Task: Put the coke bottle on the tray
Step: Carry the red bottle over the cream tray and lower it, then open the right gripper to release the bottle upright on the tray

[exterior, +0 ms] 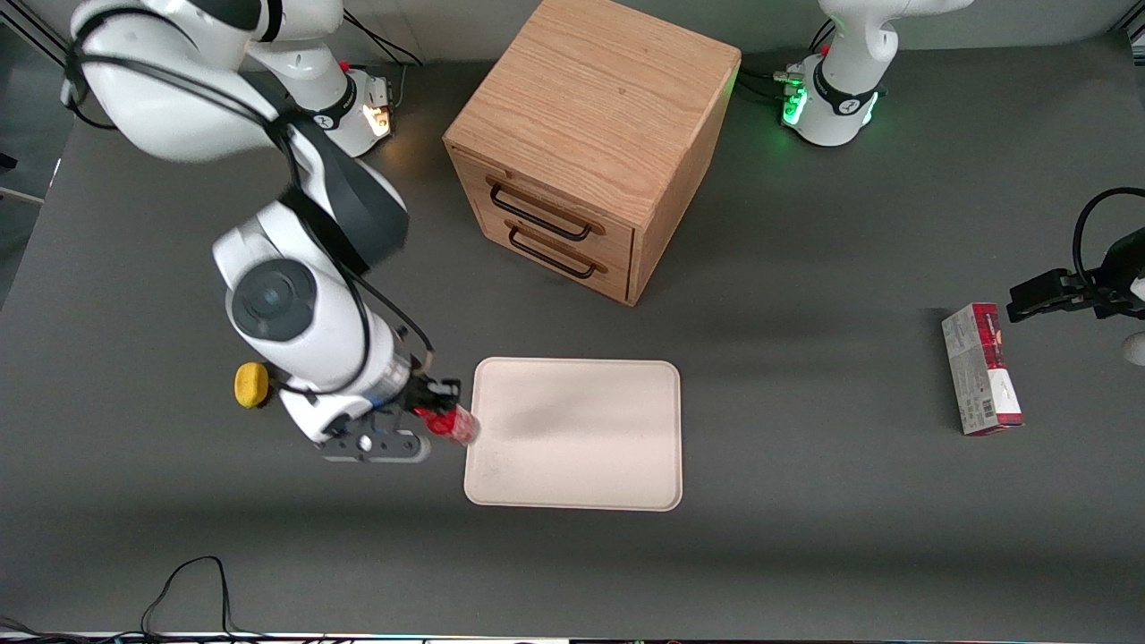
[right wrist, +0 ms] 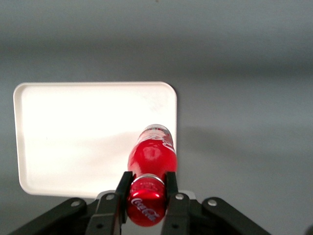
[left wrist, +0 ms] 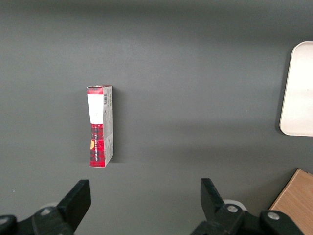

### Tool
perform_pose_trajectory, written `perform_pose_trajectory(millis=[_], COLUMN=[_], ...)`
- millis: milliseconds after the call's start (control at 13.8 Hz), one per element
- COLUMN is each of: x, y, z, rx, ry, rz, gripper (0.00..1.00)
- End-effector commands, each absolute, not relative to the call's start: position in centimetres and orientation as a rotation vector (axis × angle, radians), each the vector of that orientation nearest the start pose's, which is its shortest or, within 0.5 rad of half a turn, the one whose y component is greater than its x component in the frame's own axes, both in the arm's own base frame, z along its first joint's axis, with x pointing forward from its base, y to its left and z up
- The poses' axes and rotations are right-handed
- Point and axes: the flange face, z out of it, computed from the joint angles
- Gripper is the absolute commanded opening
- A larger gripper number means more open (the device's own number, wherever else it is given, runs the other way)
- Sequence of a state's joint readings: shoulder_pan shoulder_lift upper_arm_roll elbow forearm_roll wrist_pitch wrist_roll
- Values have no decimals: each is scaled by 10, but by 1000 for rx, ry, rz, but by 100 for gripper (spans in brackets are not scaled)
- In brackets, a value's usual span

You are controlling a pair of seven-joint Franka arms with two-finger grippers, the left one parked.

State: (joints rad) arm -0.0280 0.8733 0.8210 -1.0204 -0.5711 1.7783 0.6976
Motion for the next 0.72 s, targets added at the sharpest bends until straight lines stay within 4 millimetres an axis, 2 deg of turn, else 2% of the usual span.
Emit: perform_pose_trajectory(millis=[0,72,217,434,506,651], x=[709,710,713,709,710,708], y=[326,330,325,335,331,336], z=[383,373,353,344,338,334], rx=[-3044,-3062,-3079,-3057,-3072,-3090], ry=[71,52,51,28,30,15], rz=[-169,-191,-211,-234,-229,-236], gripper=[0,0,0,0,0,97])
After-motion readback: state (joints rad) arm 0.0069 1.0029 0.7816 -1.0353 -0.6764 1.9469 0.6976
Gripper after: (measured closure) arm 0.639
